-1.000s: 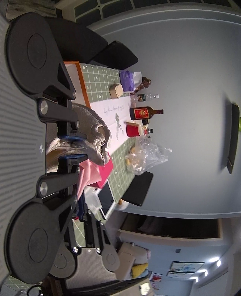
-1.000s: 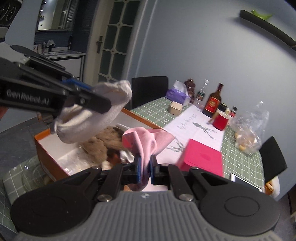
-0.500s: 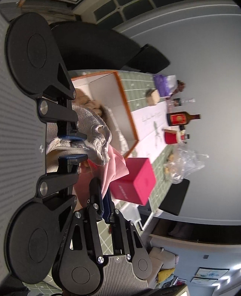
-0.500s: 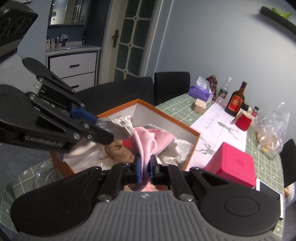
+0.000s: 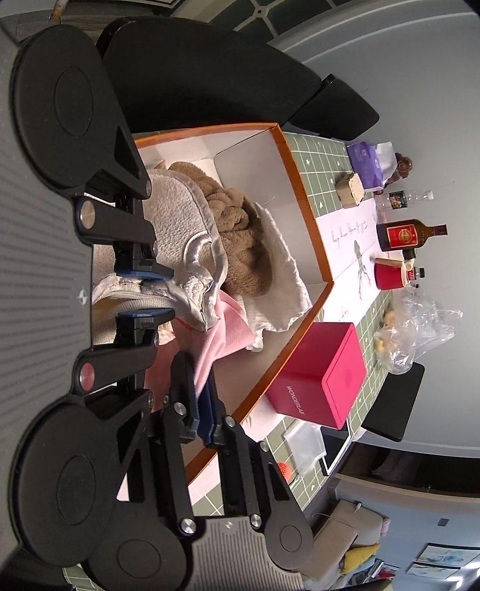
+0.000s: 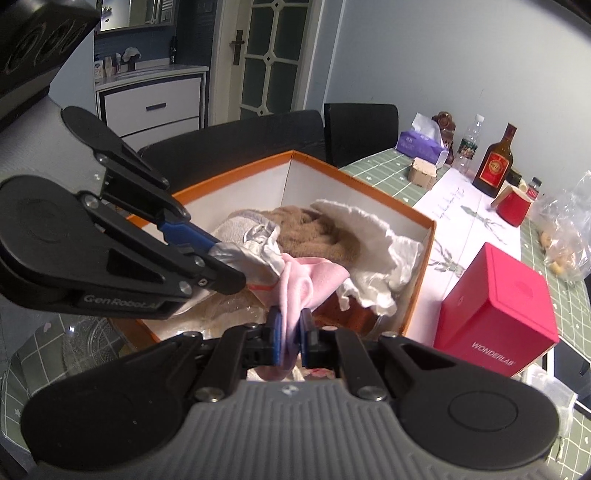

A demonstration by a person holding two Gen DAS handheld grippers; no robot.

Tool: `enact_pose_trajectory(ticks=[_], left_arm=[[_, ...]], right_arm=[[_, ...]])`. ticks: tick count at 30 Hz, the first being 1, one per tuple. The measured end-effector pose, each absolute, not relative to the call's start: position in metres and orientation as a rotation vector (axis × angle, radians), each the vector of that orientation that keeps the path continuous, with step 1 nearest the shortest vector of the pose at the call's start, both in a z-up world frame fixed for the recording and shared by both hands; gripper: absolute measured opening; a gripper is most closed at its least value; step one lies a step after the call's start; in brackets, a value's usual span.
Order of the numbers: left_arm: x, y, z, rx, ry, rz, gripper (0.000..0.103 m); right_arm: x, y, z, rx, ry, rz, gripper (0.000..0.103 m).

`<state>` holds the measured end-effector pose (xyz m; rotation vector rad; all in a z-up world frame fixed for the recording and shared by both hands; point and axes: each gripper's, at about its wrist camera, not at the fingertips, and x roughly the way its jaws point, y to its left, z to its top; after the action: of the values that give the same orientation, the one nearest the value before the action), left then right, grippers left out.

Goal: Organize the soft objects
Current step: 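Carry the beige pad and pink cloth into the orange box, then open both grippers to release the pad and pink cloth into the box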

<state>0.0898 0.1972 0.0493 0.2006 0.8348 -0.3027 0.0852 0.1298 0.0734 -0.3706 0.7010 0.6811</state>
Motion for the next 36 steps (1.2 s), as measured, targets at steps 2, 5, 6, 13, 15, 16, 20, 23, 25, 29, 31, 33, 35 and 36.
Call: enact_pose_trajectory(ticks=[2, 5, 6, 13, 15, 16, 20, 23, 25, 29, 31, 33, 35, 36], left_arm=[[0.092, 0.196, 0.047, 0.202, 0.843, -0.304, 0.018], [0.096, 0.196, 0.043, 0.205, 0.861, -0.302, 0.018], [0.098, 0.196, 0.041, 0.206, 0.869, -0.301, 0.018], [0.103, 0.196, 0.033, 0.22, 0.901, -0.292, 0.018], [0.104, 0.196, 0.032, 0.222, 0.904, -0.292, 0.018], [0.104, 0.195, 0.031, 0.224, 0.905, -0.291, 0.018], [0.104, 0.194, 0.03, 0.228, 0.913, -0.288, 0.018], [0.107, 0.193, 0.028, 0.231, 0.921, -0.287, 0.018], [0.107, 0.193, 0.027, 0.234, 0.926, -0.286, 0.018], [0.108, 0.192, 0.024, 0.241, 0.938, -0.289, 0.018], [0.109, 0.192, 0.023, 0.248, 0.943, -0.287, 0.018], [0.11, 0.192, 0.022, 0.253, 0.945, -0.285, 0.018], [0.11, 0.192, 0.02, 0.258, 0.95, -0.284, 0.018], [0.11, 0.192, 0.02, 0.262, 0.951, -0.284, 0.018]], right_arm=[[0.087, 0.132, 0.071, -0.376, 0.711, 0.684, 0.007], [0.089, 0.133, 0.067, -0.378, 0.721, 0.686, 0.007], [0.089, 0.133, 0.066, -0.379, 0.724, 0.687, 0.007], [0.094, 0.137, 0.061, -0.368, 0.743, 0.693, 0.007], [0.095, 0.137, 0.061, -0.365, 0.75, 0.694, 0.007], [0.096, 0.137, 0.06, -0.363, 0.754, 0.696, 0.007], [0.099, 0.137, 0.06, -0.357, 0.768, 0.699, 0.007], [0.102, 0.138, 0.057, -0.353, 0.781, 0.697, 0.007], [0.104, 0.138, 0.056, -0.347, 0.794, 0.697, 0.007], [0.107, 0.139, 0.054, -0.345, 0.816, 0.697, 0.007], [0.109, 0.14, 0.053, -0.342, 0.826, 0.698, 0.008], [0.112, 0.14, 0.052, -0.336, 0.835, 0.696, 0.008], [0.113, 0.141, 0.05, -0.336, 0.839, 0.694, 0.008], [0.114, 0.141, 0.05, -0.336, 0.842, 0.694, 0.01]])
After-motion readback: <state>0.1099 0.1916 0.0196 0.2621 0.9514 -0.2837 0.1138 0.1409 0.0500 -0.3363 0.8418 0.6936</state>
